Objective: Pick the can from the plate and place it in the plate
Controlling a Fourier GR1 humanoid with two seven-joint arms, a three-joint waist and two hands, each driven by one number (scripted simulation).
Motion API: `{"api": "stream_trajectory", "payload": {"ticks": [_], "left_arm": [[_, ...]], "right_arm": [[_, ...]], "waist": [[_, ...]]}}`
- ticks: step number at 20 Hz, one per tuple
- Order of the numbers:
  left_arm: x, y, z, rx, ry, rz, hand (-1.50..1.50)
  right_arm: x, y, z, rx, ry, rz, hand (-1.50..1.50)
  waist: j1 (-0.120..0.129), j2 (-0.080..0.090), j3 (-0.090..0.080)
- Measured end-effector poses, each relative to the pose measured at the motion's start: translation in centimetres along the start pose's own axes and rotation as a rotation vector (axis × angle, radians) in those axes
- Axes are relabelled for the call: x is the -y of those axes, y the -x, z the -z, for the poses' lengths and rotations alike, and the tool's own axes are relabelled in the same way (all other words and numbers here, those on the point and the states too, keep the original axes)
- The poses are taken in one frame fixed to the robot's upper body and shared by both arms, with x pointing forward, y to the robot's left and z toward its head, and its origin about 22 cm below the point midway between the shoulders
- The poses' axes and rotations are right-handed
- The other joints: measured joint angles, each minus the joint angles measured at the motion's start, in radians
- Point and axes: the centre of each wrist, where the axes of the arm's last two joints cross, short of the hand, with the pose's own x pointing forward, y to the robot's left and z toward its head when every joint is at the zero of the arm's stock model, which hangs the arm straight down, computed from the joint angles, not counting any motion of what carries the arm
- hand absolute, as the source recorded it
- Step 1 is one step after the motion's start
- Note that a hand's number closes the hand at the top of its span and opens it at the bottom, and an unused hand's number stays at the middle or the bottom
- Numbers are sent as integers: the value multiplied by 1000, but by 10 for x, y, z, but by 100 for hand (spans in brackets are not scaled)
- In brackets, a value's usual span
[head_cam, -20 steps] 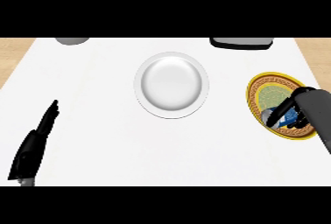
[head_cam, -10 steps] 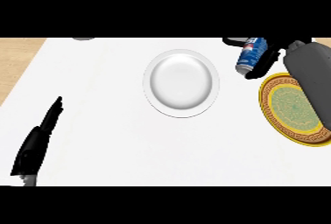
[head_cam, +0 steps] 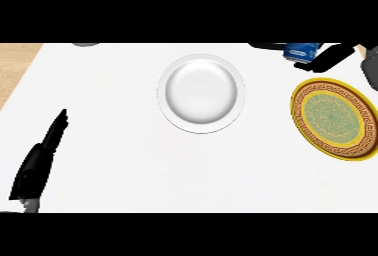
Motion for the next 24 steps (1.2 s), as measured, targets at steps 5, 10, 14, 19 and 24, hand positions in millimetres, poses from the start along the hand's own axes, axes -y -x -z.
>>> {"api": "stream_trajectory", "payload": {"ticks": [5,10,14,19,24], "left_arm": [[0,1,0,-5,3,-2,0],[2,3,-3,-13,-1,5,0],[-1,6,-6,-18,-9,7,0],[2,8,-11,-27,-19,15,0],[-3,8,-10,-34,-14,7,0]], "right_arm": [[2,14,-5,246,51,93,150],[-9,5,12,388,19,160,150],[-30,-19,35,445,-13,202,150],[-63,-59,60,453,-76,250,150],[-90,-100,78,434,-167,249,150]], "waist": [[1,-6,-5],[-6,-15,-8],[-13,-20,-9],[-24,-25,-10],[-29,-27,-11]]}}
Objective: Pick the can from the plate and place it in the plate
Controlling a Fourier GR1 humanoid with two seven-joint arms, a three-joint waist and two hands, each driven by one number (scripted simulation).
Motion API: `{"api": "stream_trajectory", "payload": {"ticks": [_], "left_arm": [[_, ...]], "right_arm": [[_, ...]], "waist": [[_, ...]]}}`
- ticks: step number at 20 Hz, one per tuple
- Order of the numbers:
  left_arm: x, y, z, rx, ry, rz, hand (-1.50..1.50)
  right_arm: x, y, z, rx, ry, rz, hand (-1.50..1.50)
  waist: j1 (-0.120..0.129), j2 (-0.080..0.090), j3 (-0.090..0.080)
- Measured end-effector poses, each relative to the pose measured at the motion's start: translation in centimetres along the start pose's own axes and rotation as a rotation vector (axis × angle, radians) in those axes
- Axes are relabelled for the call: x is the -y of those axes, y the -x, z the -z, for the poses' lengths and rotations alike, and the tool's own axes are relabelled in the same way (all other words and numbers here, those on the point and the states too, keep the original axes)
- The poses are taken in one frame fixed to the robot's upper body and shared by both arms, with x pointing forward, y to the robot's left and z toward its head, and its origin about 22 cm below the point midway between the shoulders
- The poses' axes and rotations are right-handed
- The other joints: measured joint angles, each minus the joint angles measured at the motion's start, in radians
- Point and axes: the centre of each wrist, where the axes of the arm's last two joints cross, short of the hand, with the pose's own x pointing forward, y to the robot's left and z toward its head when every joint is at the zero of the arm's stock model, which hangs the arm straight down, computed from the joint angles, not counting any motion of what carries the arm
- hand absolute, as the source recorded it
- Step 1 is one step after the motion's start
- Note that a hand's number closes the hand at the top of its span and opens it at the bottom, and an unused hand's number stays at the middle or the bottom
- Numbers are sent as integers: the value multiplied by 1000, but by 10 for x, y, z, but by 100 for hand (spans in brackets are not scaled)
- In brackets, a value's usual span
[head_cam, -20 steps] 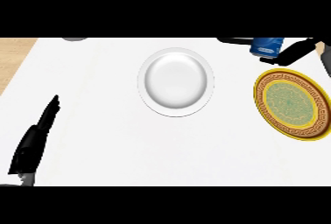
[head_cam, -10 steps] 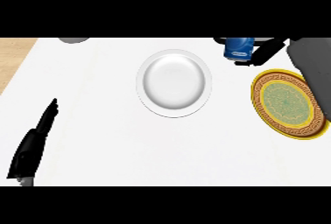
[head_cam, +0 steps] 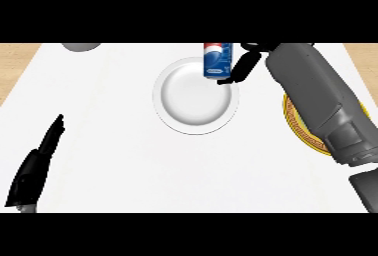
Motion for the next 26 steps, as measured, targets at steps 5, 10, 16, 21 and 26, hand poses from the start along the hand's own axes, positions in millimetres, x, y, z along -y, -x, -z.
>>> {"api": "stream_trajectory", "payload": {"ticks": [5,10,16,21,26], "left_arm": [[-1,-2,-1,9,4,7,0],[-3,-7,4,12,5,5,0],[-6,-12,11,23,15,6,0],[7,-10,14,25,19,-1,0],[8,-8,7,24,18,-3,0]], "right_arm": [[-48,-9,19,-35,-97,-15,150],[-81,-16,28,-45,-162,-7,150],[-115,-12,25,-191,-161,116,-150],[-122,-12,24,-234,-134,157,-150],[-120,-8,20,-218,10,296,-150]], "waist": [[6,2,0],[10,5,0],[25,10,0],[33,14,0],[32,14,1]]}}
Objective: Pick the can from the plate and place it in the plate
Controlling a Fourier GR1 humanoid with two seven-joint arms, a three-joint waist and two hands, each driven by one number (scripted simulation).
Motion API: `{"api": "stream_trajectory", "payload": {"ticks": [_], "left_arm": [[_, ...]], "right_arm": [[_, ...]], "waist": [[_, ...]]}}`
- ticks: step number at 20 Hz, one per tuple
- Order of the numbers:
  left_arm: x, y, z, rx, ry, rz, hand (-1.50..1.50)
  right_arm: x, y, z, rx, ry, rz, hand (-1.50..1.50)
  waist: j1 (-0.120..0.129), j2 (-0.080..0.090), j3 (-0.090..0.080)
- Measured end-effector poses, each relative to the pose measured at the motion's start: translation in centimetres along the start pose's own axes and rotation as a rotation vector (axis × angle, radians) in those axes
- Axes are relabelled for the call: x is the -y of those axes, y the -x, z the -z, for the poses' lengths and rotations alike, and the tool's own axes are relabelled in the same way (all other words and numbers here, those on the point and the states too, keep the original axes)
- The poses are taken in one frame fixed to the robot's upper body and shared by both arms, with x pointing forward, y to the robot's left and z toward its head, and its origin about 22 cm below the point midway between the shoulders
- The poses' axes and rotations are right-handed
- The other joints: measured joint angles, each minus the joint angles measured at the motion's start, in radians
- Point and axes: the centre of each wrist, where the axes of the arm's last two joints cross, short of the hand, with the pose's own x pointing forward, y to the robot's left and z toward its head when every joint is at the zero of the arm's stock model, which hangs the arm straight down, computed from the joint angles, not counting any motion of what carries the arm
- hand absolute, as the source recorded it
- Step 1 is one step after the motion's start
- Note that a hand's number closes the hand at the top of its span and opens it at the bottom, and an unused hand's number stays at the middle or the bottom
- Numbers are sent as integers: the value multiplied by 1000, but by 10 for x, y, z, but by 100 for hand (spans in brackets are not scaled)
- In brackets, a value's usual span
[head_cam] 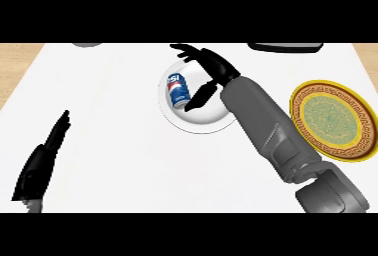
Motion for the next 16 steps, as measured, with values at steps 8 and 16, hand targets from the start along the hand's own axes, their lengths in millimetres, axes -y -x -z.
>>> {"api": "stream_trajectory", "payload": {"ticks": [8,16], "left_arm": [[-8,-2,4,7,-11,6,0],[-4,-5,5,26,4,6,0]], "right_arm": [[56,17,-19,-44,232,216,-150],[127,57,-77,11,335,393,-150]], "waist": [[-5,3,0],[14,18,2]]}}
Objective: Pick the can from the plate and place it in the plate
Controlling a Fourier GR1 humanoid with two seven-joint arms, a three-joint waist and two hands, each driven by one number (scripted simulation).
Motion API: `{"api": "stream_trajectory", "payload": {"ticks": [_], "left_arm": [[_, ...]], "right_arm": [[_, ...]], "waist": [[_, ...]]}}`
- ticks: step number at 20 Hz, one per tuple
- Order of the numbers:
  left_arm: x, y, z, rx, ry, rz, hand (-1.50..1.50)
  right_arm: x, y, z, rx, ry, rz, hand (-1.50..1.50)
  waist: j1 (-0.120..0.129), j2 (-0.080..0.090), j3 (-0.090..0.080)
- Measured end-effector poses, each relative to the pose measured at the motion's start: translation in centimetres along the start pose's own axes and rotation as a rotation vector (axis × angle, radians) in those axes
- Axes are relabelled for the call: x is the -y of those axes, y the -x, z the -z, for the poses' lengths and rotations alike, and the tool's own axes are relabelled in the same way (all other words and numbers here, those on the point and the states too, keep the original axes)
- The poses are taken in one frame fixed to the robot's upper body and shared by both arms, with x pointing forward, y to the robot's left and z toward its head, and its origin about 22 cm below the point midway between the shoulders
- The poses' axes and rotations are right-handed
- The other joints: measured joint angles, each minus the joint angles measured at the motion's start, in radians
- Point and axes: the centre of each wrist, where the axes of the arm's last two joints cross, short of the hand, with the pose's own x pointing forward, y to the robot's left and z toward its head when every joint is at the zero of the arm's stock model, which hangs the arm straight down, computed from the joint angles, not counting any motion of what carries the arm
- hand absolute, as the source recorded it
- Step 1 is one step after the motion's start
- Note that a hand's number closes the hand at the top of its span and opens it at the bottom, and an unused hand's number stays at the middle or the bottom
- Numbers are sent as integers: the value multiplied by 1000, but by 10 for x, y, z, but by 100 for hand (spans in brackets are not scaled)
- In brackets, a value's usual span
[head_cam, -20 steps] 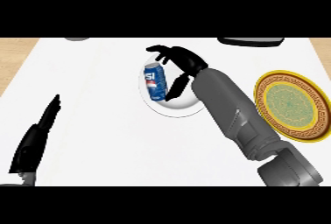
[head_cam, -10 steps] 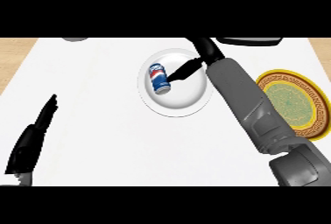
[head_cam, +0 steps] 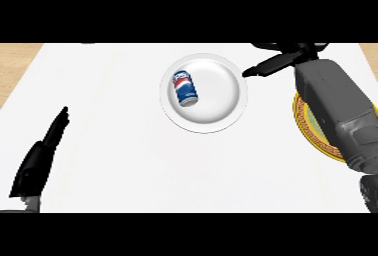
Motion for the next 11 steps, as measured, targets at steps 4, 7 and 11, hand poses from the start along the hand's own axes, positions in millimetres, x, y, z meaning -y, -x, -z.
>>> {"api": "stream_trajectory", "payload": {"ticks": [4,7,11], "left_arm": [[3,-1,3,12,3,-4,0],[2,-5,6,20,10,-2,0],[4,-10,8,31,21,-5,0]], "right_arm": [[30,7,-19,52,10,10,-150],[52,5,-31,72,12,-6,-150],[75,4,-44,72,20,-22,-150]], "waist": [[10,6,1],[20,10,2],[29,14,3]]}}
